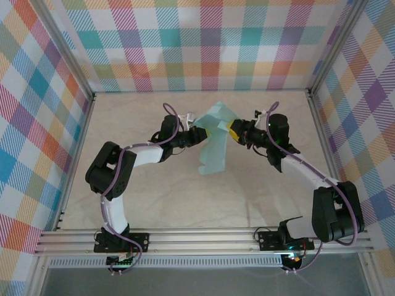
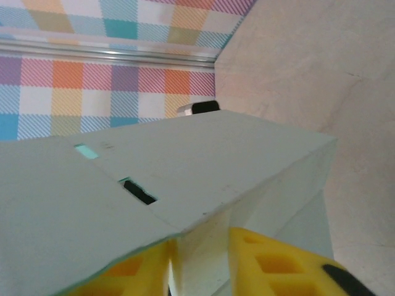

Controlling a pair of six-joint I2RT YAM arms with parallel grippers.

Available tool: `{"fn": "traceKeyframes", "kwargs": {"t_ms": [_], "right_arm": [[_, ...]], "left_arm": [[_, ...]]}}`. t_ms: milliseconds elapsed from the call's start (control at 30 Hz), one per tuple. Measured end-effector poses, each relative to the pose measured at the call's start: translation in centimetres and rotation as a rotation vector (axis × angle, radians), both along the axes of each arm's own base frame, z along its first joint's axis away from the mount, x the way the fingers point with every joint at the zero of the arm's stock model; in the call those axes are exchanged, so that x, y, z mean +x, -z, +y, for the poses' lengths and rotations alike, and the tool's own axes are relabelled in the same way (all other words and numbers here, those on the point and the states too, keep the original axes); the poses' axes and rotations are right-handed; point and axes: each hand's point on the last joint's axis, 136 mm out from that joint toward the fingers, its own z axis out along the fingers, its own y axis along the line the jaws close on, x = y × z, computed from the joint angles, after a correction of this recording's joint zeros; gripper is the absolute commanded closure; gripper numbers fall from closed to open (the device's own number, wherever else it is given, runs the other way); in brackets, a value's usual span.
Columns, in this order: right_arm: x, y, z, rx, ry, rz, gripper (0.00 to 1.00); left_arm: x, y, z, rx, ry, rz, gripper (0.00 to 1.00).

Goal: Fold the paper box

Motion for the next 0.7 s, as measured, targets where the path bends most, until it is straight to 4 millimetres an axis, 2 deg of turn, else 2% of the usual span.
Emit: {"fn": "traceKeyframes", "kwargs": {"t_ms": [100,200,233,300,367,500,600,667,700], "right_arm": [[-0.1,0.6,-0.1,-0.012,0.002,0.027,0.88],[-0.1,1.2,-0.2,-0.028,0.013,0.055,0.91],[-0.2,1.5,-0.3,-0.033,0.016,0.067,0.89],[-0.2,1.8,-0.4,-0.039,0.021,0.082,0.73],[-0.3,1.9,-0.3,-0.040,0.018,0.088,0.71],[-0.3,1.9,-0.3,-0.042,0.015,0.089,0.88],[-0.4,2.2,-0.4,-0.053,0.017,0.097,0.95],[-0.4,2.4,-0.4,-0.058,0.017,0.104,0.92],[-0.4,2.5,-0.4,-0.059,0.017,0.105,0.84]], "left_arm": [[0.2,0.2,0.3,0.026,-0.015,-0.011,1.00],[0.3,0.7,0.6,0.053,-0.024,-0.019,1.00],[0.3,0.8,0.6,0.060,-0.024,-0.019,1.00],[0.2,1.0,0.7,0.070,-0.021,-0.020,1.00],[0.1,1.1,0.6,0.073,-0.020,-0.019,1.00],[0.1,1.2,0.6,0.080,-0.028,-0.020,1.00],[0.2,1.5,0.8,0.094,-0.035,-0.021,1.00],[0.2,1.6,0.9,0.100,-0.037,-0.021,1.00],[0.2,1.6,0.9,0.100,-0.036,-0.023,1.00]]}}
